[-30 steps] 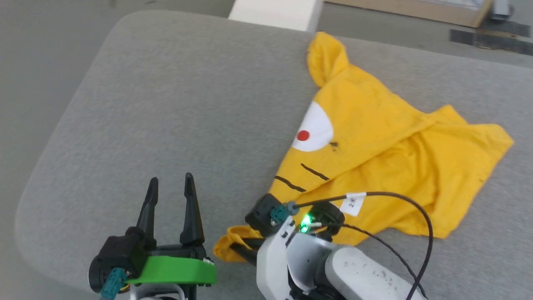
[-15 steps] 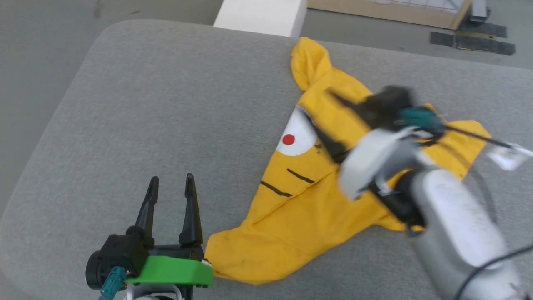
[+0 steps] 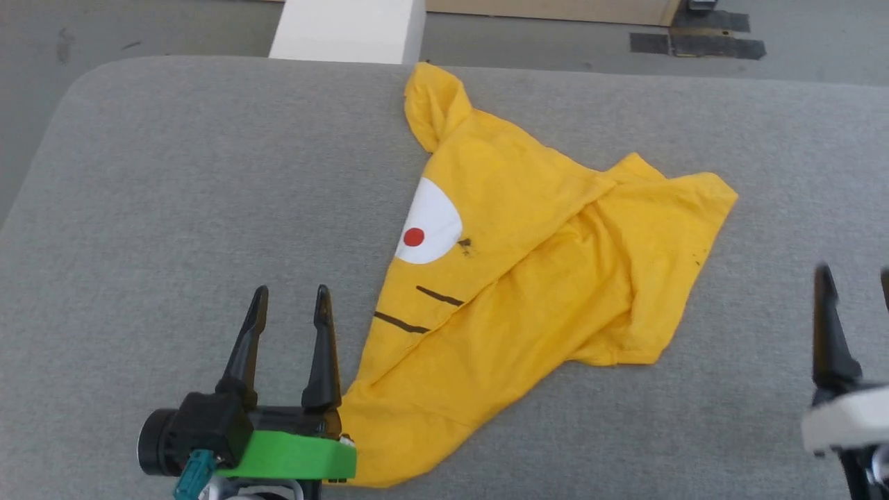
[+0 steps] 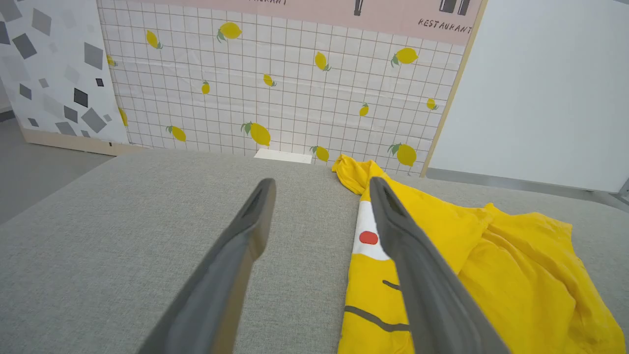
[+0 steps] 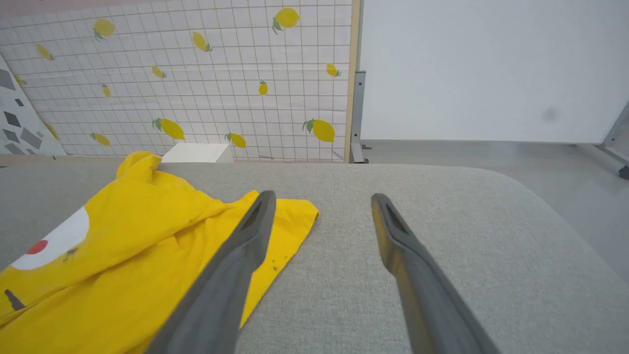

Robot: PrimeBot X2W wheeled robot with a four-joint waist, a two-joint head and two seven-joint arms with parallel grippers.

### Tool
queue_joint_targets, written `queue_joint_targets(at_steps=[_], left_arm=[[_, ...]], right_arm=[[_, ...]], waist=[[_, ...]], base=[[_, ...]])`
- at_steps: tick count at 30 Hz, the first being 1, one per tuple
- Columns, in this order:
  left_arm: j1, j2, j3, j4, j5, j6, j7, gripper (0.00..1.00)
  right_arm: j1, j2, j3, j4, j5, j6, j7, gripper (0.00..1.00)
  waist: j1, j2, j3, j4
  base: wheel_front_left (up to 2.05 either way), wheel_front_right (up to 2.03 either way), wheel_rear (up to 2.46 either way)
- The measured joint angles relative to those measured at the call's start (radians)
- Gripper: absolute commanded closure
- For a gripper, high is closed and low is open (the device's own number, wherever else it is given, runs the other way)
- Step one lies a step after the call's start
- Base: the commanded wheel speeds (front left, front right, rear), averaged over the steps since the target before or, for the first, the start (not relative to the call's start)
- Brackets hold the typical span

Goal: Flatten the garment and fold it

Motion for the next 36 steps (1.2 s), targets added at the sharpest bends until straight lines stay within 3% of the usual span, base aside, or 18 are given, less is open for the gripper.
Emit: queue_joint_targets(at_steps=[4, 8, 16, 19, 27, 34, 36], left_arm=[[0.001, 0.019, -0.009, 0.008, 0.049, -0.004, 0.000, 0.00], [-0.043, 0.055, -0.053, 0.030, 0.093, -0.044, 0.030, 0.00], [-0.357, 0.096, -0.188, 0.169, 0.163, -0.206, 0.296, 0.00], [-0.437, 0.102, -0.236, 0.231, 0.164, -0.244, 0.370, 0.00], [-0.577, 0.081, -0.339, 0.387, 0.150, -0.272, 0.430, 0.00], [-0.641, 0.071, -0.381, 0.468, 0.129, -0.272, 0.414, 0.00], [-0.653, 0.068, -0.382, 0.483, 0.119, -0.272, 0.398, 1.00]], right_arm=[[0.065, 0.000, -0.015, 0.015, 0.069, 0.000, -0.022, 0.00], [0.059, 0.002, -0.012, 0.014, 0.080, 0.000, -0.031, 0.00], [0.006, 0.002, -0.007, 0.003, 0.081, 0.000, -0.029, 0.00], [-0.005, 0.002, -0.006, 0.001, 0.081, 0.000, -0.026, 0.00], [-0.030, 0.002, 0.007, 0.004, 0.090, 0.000, -0.021, 0.00], [-0.046, 0.002, 0.010, 0.014, 0.090, 0.000, -0.023, 0.00], [-0.047, 0.002, 0.010, 0.020, 0.090, 0.000, -0.023, 0.00]], waist=[[0.0000, 0.0000, 0.016, -0.024], [0.0000, 0.0000, 0.044, -0.038], [0.0000, 0.0000, 0.114, -0.046], [0.0000, 0.0000, 0.142, -0.047], [0.0000, 0.0000, 0.217, -0.061], [0.0000, 0.0000, 0.261, -0.081], [0.0000, 0.0000, 0.265, -0.084]], base=[[0.00, 0.00, 0.00], [0.00, 0.00, 0.00], [0.00, 0.00, 0.00], [0.00, 0.00, 0.00], [0.00, 0.00, 0.00], [0.00, 0.00, 0.00], [0.00, 0.00, 0.00]])
